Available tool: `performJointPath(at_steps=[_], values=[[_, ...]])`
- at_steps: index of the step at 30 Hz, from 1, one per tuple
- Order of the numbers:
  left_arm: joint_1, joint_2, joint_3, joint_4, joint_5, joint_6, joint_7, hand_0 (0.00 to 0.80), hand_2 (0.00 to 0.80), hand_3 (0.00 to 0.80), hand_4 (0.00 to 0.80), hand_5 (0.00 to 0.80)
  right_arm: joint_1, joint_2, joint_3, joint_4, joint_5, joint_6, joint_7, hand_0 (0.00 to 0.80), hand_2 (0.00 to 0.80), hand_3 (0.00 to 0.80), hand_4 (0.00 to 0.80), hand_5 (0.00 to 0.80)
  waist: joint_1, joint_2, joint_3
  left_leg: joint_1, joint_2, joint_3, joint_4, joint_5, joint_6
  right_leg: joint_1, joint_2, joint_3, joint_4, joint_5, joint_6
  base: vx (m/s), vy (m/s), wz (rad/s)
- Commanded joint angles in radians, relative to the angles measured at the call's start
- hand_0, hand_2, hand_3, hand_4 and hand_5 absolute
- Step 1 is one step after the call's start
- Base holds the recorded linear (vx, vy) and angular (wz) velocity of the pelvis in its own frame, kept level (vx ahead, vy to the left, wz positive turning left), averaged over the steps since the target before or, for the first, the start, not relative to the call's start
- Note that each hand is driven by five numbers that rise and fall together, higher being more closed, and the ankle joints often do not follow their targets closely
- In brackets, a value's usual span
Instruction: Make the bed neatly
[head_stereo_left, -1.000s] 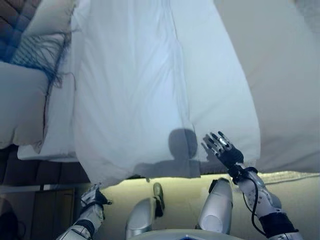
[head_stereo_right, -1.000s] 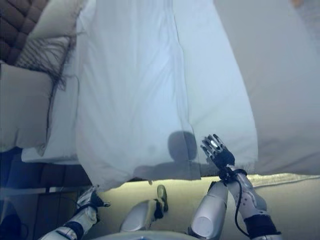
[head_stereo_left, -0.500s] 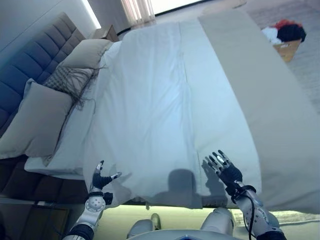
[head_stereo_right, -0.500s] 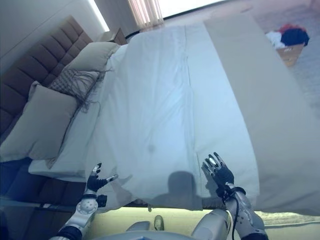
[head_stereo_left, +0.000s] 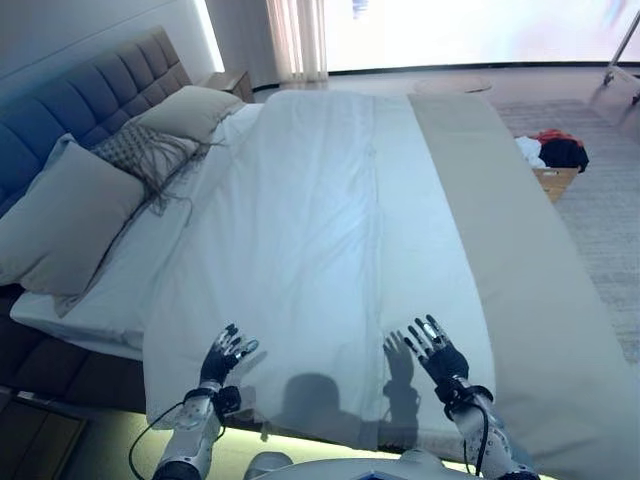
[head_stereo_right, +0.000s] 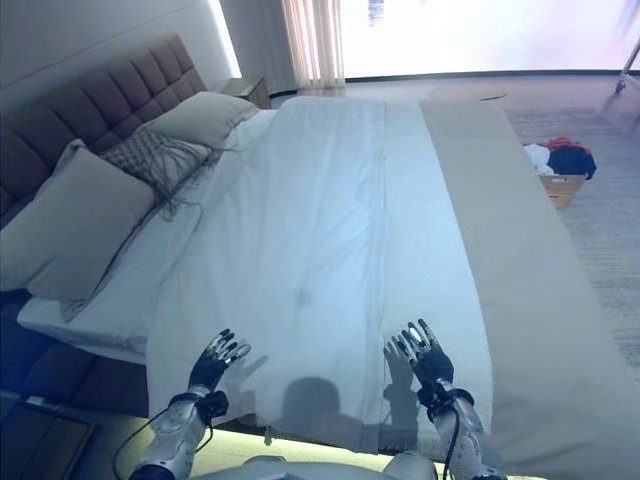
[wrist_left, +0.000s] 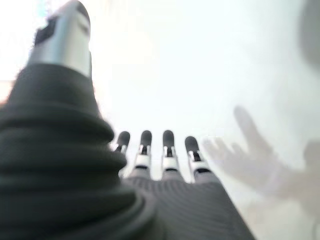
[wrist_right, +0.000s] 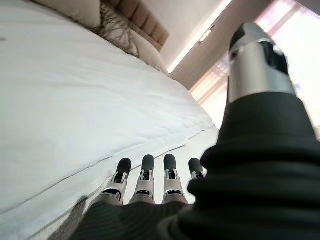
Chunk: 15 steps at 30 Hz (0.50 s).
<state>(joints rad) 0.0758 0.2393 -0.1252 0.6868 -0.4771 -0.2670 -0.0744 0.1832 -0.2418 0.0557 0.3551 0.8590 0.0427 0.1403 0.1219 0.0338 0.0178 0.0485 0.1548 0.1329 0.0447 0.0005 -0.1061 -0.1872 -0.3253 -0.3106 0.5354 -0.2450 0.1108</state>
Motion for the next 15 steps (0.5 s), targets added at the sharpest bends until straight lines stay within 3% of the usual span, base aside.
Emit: performJointPath(at_steps=[1,5,11,15], values=[[-0.053,0.07,0.073,-0.117,-0.057,-0.016,-0.025,0.0,0.0,0.0,0.0,0.0,-0.111,0.055,-0.009,0.041,-0.007,-0.05,-0.016,0.0,0.0,0.0,0.0,0.0,0.029,-0.067,0.042,-0.013,-0.034,-0.045,-0.024,0.055,0.04,0.246,-0.002,-0.016,-0.487,0.381,0.088,-0.057,-0.048,0.04],[-0.069,0.084,0.068,-0.146,-0.079,0.019,-0.038,0.0,0.0,0.0,0.0,0.0,-0.125,0.05,-0.001,0.104,0.071,-0.091,0.013,0.0,0.0,0.0,0.0,0.0,0.043,-0.071,0.043,-0.013,-0.031,-0.043,-0.05,0.068,0.036,0.252,0.014,-0.026,-0.499,0.373,0.091,-0.065,-0.044,0.1],[-0.049,0.085,0.072,-0.197,-0.074,0.056,-0.077,0.0,0.0,0.0,0.0,0.0,-0.121,0.065,0.02,0.118,0.023,-0.165,0.014,0.0,0.0,0.0,0.0,0.0,0.06,-0.076,0.042,-0.015,-0.04,-0.042,-0.043,0.057,0.042,0.254,0.009,-0.022,-0.496,0.366,0.093,-0.027,-0.008,0.03],[-0.044,0.086,0.071,-0.22,-0.099,0.088,-0.074,0.0,0.0,0.0,0.0,0.0,-0.128,0.074,0.035,0.105,0.032,-0.171,-0.002,0.0,0.0,0.0,0.0,0.0,0.062,-0.072,0.04,-0.017,-0.046,-0.04,-0.041,0.052,0.05,0.251,0.008,-0.013,-0.492,0.36,0.09,-0.014,0.014,0.01]])
